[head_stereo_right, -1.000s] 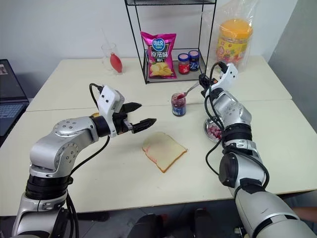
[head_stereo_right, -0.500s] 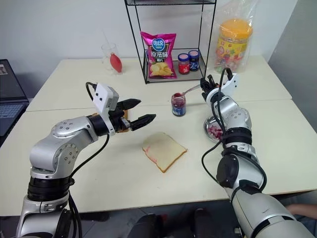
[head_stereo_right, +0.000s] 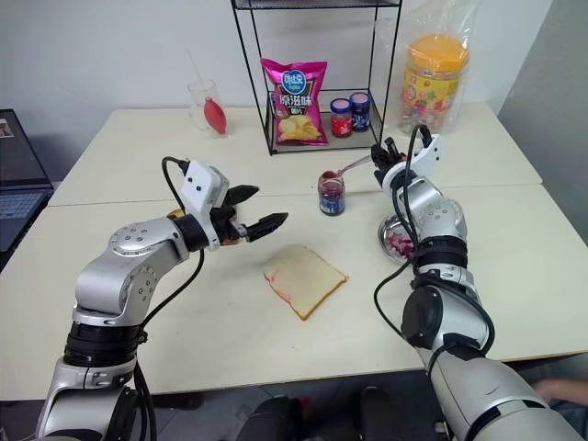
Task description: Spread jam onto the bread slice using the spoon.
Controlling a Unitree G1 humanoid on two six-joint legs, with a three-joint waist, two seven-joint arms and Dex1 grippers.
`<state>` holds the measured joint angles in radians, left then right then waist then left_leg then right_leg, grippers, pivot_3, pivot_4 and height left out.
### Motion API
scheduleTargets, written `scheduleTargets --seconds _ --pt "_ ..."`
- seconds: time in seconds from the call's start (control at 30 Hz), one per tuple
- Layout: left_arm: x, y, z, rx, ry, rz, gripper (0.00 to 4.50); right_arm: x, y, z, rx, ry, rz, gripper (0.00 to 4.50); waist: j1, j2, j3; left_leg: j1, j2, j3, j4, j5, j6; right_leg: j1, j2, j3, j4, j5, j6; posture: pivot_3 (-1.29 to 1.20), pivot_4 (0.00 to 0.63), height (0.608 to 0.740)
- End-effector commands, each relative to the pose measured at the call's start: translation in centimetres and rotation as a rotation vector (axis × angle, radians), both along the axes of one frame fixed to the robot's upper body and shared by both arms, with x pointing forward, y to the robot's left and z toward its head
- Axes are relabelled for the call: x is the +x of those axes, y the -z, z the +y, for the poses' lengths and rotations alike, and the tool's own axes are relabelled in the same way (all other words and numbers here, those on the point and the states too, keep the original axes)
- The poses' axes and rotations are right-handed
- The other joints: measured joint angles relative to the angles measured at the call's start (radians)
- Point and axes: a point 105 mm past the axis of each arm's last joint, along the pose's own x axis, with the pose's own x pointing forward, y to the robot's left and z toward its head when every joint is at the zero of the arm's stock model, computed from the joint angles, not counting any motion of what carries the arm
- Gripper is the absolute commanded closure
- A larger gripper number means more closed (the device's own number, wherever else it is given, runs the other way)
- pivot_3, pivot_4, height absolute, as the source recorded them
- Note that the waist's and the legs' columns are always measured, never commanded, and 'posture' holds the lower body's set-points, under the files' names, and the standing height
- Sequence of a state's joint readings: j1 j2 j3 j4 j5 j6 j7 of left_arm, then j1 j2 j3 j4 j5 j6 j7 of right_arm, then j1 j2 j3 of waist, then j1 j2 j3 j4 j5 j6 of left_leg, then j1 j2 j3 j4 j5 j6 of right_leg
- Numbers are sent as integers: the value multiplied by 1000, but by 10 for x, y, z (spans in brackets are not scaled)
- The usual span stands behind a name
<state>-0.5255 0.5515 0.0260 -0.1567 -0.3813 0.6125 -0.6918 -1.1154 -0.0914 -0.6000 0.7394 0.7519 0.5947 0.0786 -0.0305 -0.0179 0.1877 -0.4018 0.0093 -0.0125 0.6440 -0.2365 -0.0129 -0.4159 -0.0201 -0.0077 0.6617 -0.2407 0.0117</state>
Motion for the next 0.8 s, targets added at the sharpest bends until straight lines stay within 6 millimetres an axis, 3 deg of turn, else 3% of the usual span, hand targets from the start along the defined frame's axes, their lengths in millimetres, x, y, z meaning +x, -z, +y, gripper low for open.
scheduleTargets --seconds 0.03,0.27,0.6,0.8 --pt "-11 -17 10 20 13 -92 0 -14 -41 5 27 -40 -127 4476 -2 0 0 0 0 1 0 0 0 -1 0 1 0 0 0 0 150 740" --pt "-42 -24 24 29 75 -75 0 -54 -52 26 14 -160 -172 4476 -2 0 0 -4 2 -1 0 0 0 -5 -1 0 1 0 0 0 150 740" --pt "-97 7 64 280 180 100 0 -102 -24 54 -71 -300 -131 4476 -3 0 0 -3 2 0 0 0 0 -5 0 0 1 -2 -2 0 150 740" --pt "-113 19 58 277 209 128 0 -116 1 73 -170 -366 -114 4476 0 1 0 -3 3 -1 0 0 0 -5 0 -1 1 -5 0 0 150 740"
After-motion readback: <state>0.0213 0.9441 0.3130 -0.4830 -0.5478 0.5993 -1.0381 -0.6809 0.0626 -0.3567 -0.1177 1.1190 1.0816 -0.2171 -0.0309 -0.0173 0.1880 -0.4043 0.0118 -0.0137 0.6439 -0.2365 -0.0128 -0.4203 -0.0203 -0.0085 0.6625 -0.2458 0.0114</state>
